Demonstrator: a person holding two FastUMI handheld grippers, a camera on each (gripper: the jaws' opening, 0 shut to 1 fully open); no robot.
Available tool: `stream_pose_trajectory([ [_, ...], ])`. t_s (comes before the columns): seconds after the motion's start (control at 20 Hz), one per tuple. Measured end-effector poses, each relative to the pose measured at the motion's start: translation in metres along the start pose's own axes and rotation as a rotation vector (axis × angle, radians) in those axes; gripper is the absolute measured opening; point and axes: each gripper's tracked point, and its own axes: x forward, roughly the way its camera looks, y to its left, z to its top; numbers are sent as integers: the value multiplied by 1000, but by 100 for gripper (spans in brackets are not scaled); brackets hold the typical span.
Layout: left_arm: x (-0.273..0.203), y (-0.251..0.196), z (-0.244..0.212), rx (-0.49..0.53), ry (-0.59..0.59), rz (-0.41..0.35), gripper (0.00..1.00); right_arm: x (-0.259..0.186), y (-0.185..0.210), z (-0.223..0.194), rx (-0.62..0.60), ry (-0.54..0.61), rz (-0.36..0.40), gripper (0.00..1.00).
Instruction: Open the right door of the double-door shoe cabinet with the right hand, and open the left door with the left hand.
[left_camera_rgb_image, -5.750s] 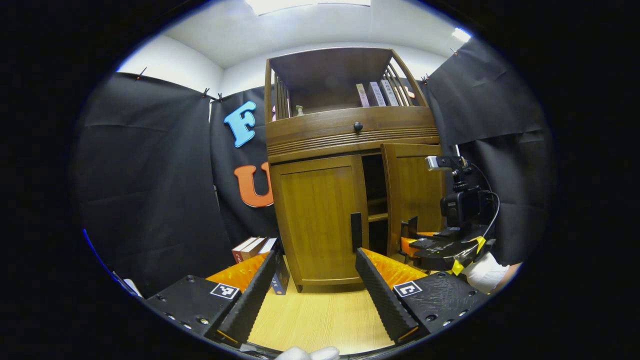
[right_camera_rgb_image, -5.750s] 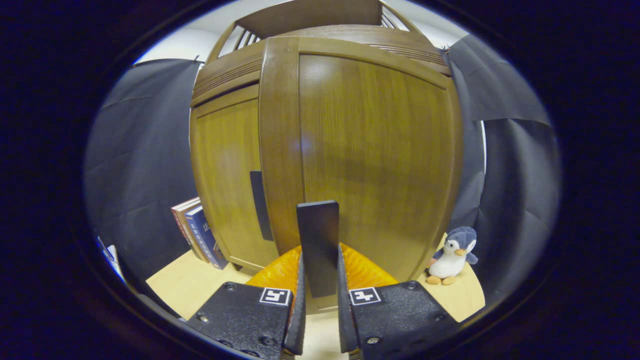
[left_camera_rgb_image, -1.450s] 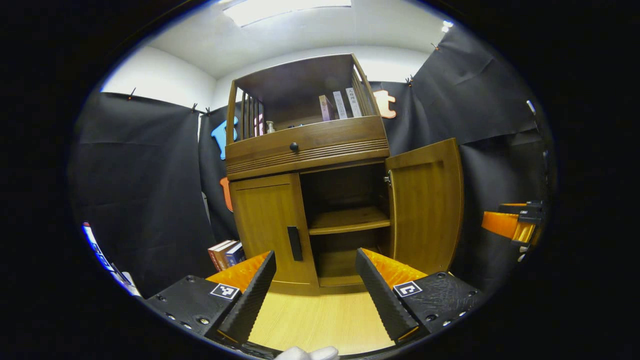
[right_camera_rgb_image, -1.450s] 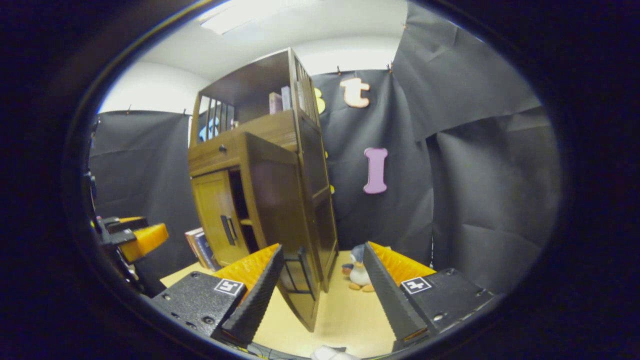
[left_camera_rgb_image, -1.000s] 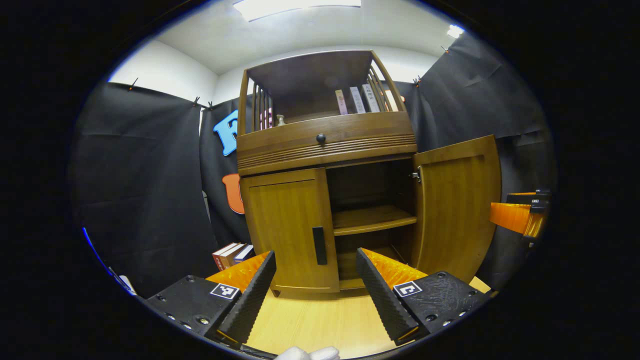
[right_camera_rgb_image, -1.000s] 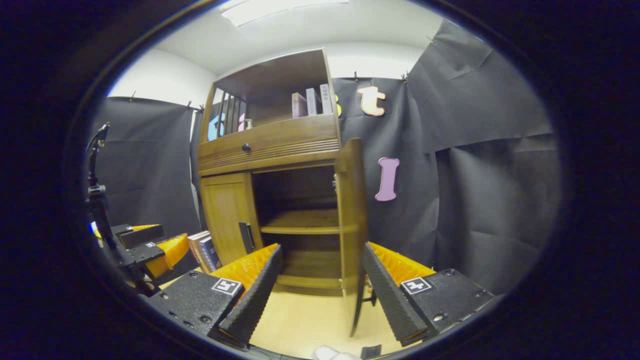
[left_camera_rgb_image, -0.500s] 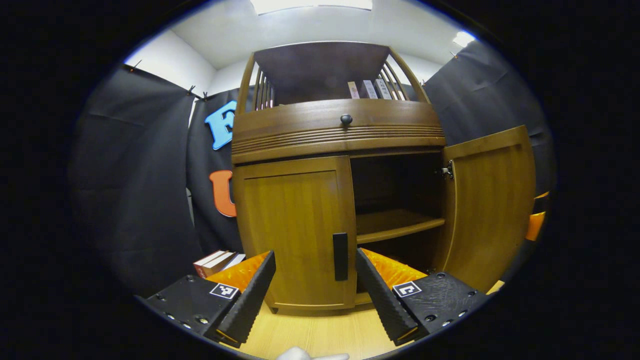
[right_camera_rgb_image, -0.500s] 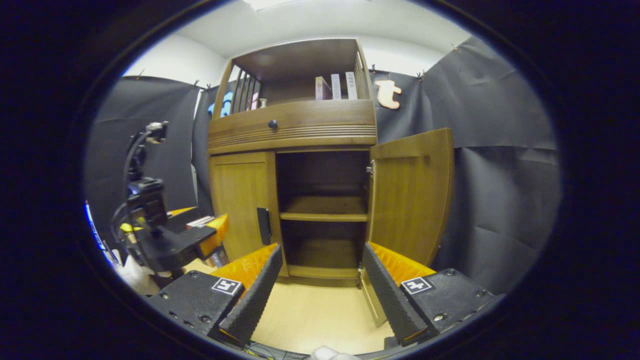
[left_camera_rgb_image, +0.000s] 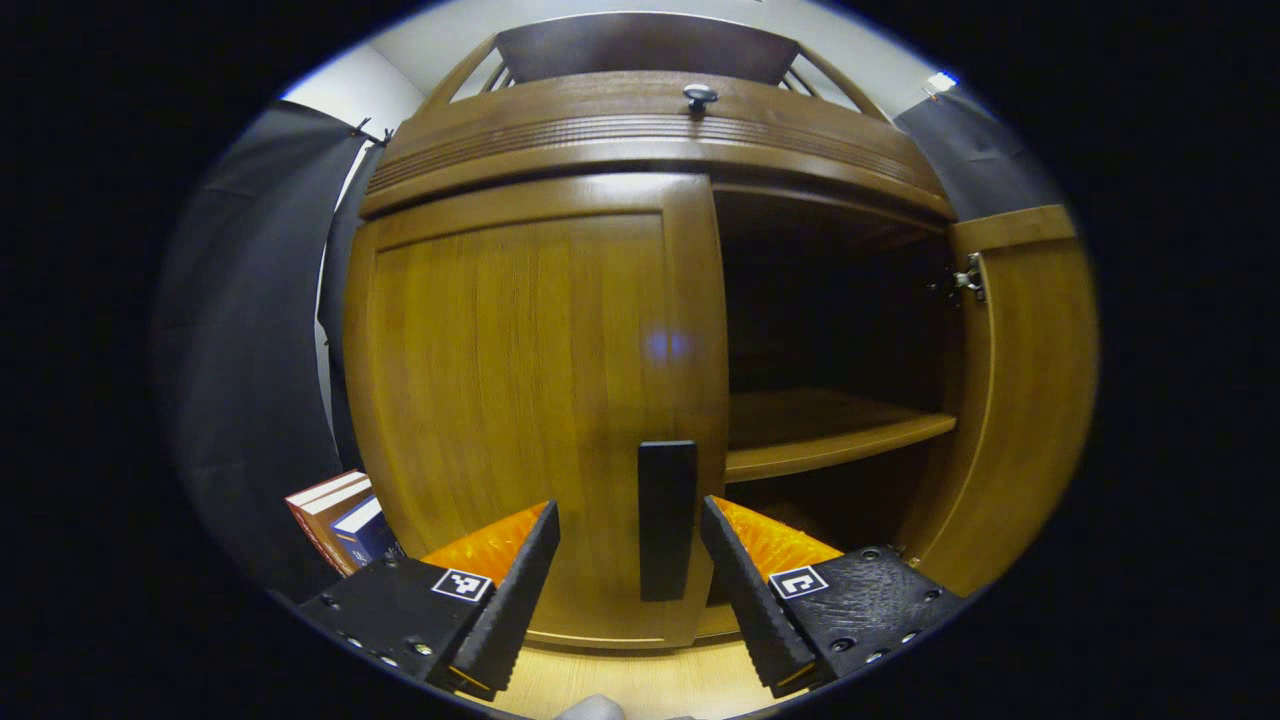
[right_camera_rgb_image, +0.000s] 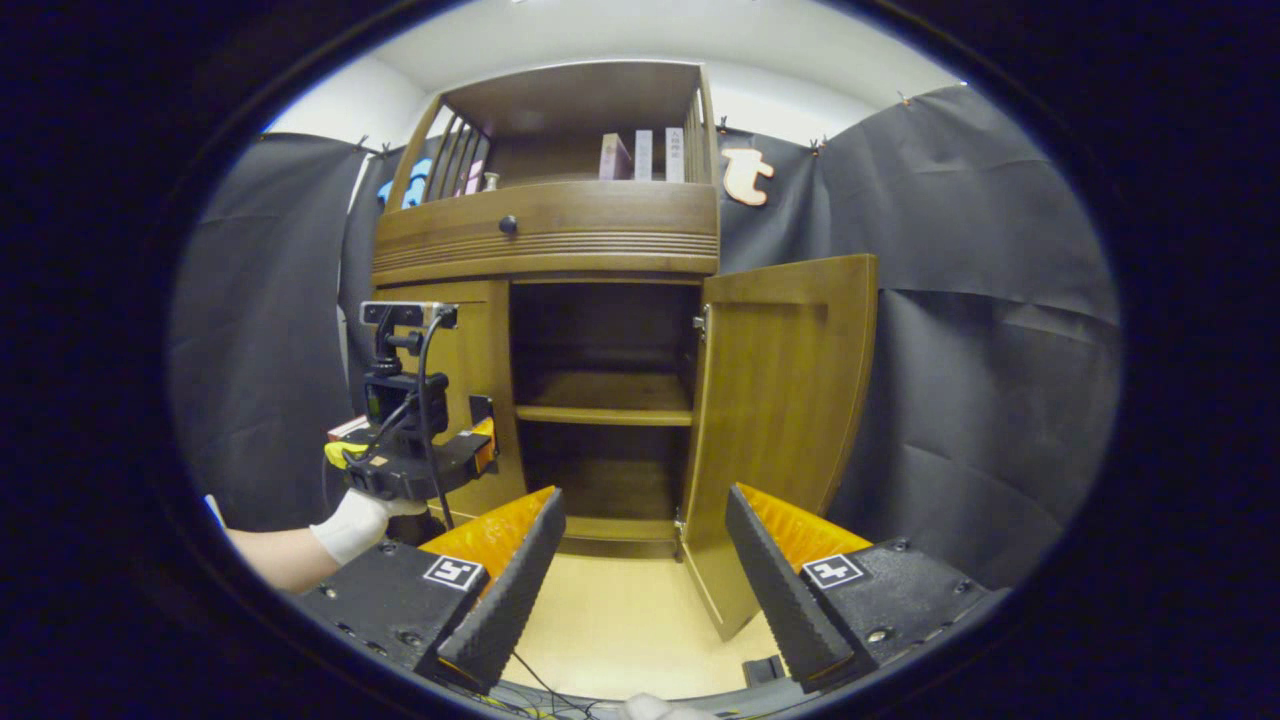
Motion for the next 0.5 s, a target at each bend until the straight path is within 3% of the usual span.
stream_pose_trajectory([
  [0.15,13,-4,-13,6,23,-22,81,6,-6,0,5,10,-17,100],
  [0.2,14,-6,-14,7,26,-35,88,6,-7,-1,4,13,-17,100],
  [0.25,12,-9,-11,7,11,-56,80,6,-9,-1,3,12,-18,100],
  [0.35,18,-13,-13,3,7,-69,55,8,-12,-3,1,18,-20,100],
  [0.45,20,-15,-16,1,12,-75,46,8,-14,-7,4,27,-18,100],
  [0.5,20,-18,-20,-2,15,-93,36,6,-14,-9,4,31,-18,100],
])
